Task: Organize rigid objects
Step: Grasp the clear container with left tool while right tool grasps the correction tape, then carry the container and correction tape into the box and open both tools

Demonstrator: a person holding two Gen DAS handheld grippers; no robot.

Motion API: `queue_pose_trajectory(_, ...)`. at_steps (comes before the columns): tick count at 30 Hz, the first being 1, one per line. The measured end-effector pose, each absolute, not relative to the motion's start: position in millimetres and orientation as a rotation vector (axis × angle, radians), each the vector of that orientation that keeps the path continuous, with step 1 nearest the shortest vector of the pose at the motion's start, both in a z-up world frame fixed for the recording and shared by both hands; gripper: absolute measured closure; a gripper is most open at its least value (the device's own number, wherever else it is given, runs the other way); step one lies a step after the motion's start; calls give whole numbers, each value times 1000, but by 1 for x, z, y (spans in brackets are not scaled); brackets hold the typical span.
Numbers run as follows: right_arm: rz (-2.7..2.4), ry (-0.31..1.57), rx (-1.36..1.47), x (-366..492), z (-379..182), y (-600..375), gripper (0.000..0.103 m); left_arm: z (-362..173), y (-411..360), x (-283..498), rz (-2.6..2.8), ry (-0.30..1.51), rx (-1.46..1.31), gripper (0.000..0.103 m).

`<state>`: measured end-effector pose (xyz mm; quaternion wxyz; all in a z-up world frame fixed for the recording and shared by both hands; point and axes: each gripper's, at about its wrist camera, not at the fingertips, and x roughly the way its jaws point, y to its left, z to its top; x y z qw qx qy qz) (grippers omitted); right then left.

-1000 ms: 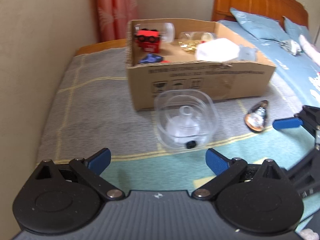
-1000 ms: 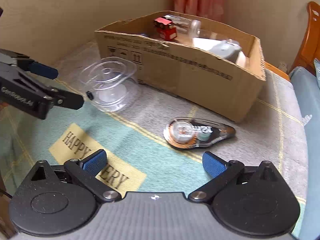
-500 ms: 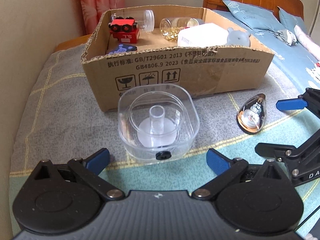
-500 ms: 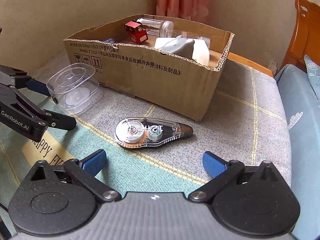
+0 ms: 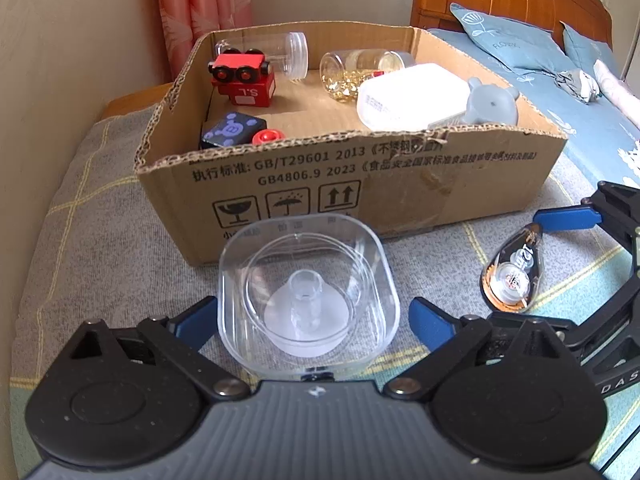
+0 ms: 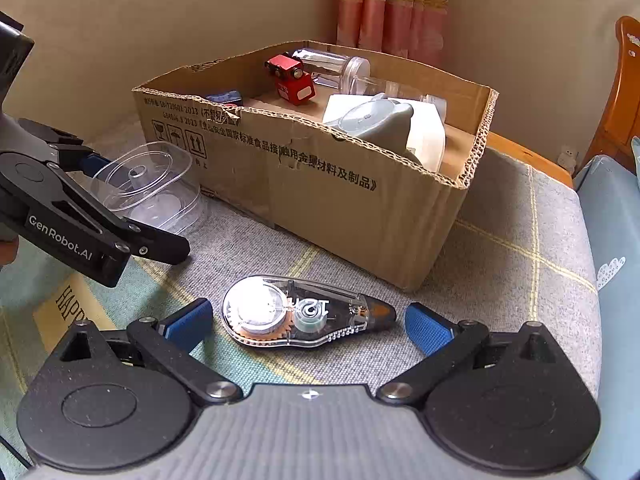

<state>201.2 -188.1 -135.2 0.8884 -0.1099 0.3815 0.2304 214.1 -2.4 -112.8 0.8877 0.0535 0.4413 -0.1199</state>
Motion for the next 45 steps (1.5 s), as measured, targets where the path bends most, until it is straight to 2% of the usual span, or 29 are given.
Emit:
queue_pose_trajectory(4,480,801,-230,203,-134,-186,1,-109,-1,214,-237,907,127,23)
queue_pose_trajectory(6,473,804,-224,202,-132,-186,9,-107,2,215,-246,912,116,27)
queue_pose_trajectory(14,459,841,-227,190,-123,-183,10,-94,3,207,-287,916,150,27)
queue_pose_trajectory(23,522,803,-248,172,-83,-189,10,-29,-3,193,-406,813,200,27)
queue_pose_trajectory(30,541,726,-282,164,-46,-190,10,-9,-13,240,-386,775,243,27)
queue_pose_trajectory(37,540,667,-295,158,-22,-188,10,-28,-25,293,-343,817,281,27)
queue_pose_trajectory(39,538,654,-302,156,-17,-186,10,-33,-23,301,-324,814,263,24)
queue_pose_trajectory(41,539,643,-311,155,-13,-185,10,-35,-20,304,-292,797,257,16)
queue_pose_trajectory(45,536,632,-321,155,-7,-184,10,-27,-13,291,-285,763,251,14)
